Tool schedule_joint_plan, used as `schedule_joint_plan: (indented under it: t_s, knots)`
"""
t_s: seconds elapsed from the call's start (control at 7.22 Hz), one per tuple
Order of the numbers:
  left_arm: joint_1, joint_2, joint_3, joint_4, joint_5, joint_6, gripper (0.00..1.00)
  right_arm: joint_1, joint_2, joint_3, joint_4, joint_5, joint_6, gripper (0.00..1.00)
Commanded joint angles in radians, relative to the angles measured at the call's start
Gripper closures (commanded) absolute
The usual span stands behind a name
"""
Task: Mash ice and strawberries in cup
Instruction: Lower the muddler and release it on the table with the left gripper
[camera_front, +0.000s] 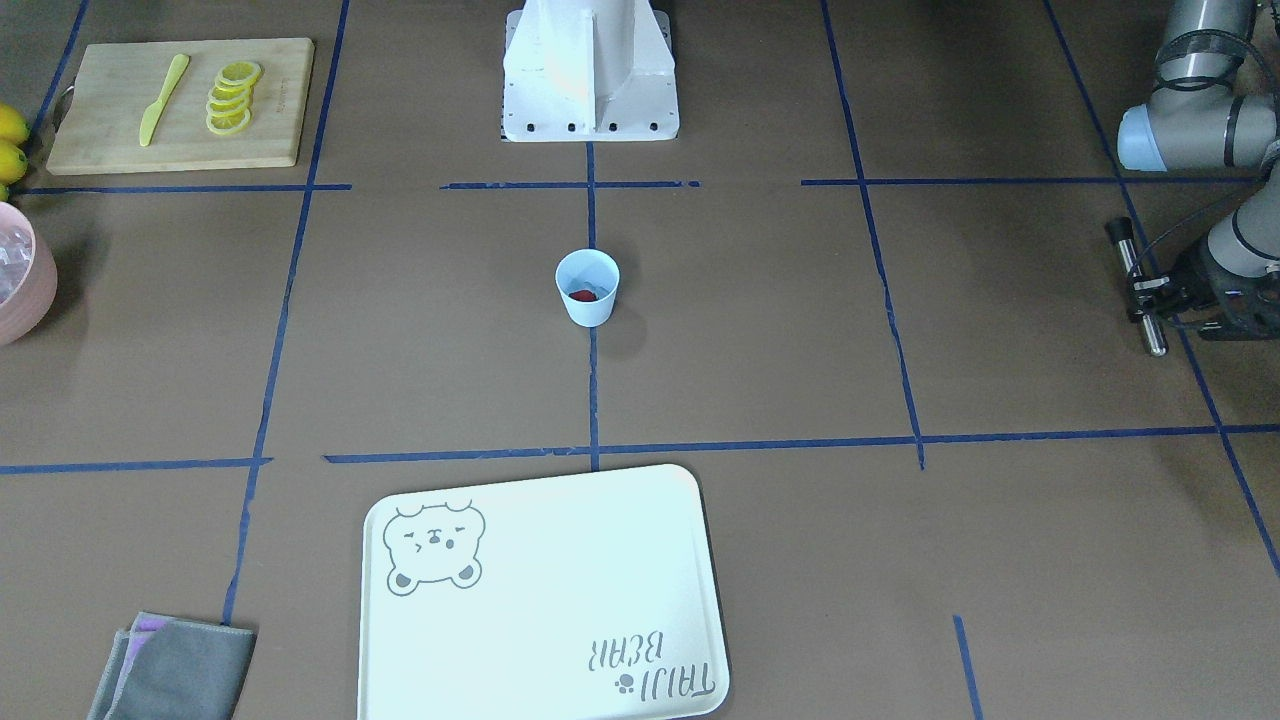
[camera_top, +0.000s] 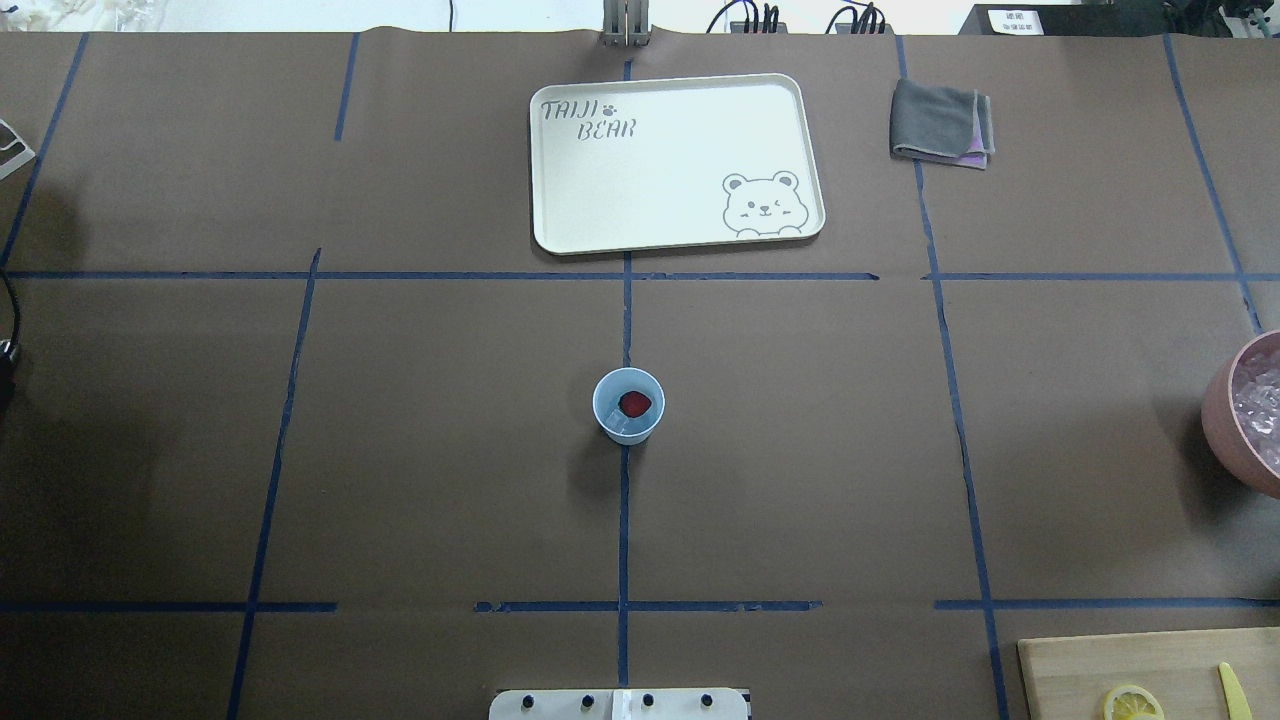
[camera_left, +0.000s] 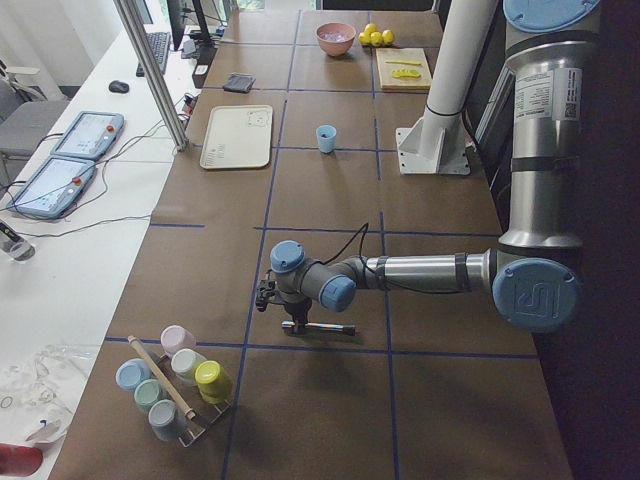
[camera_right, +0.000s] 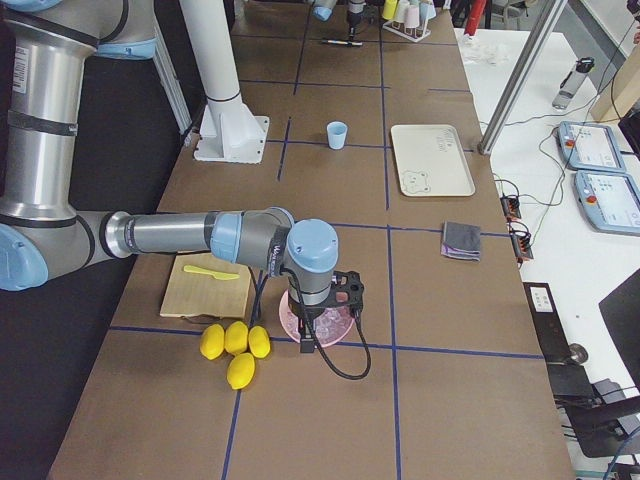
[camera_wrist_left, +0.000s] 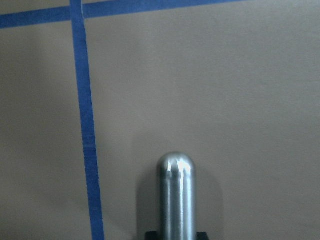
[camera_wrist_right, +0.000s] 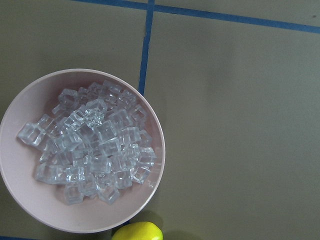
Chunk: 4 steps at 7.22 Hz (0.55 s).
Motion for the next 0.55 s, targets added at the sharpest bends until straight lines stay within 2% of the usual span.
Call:
schedule_joint_plan:
  t_s: [0.0,0.42]
  knots:
    - [0.001,-0.008,0.003,-0.006,0.0,0.002,0.01,0.0,-0.001,0.0,0.005,-0.001,0.0,0.01]
    - [0.0,-0.011,-0.003,-0.005,-0.001,0.005,0.0,0.0,-0.001,0.002,0.005,0.001,0.002,0.01]
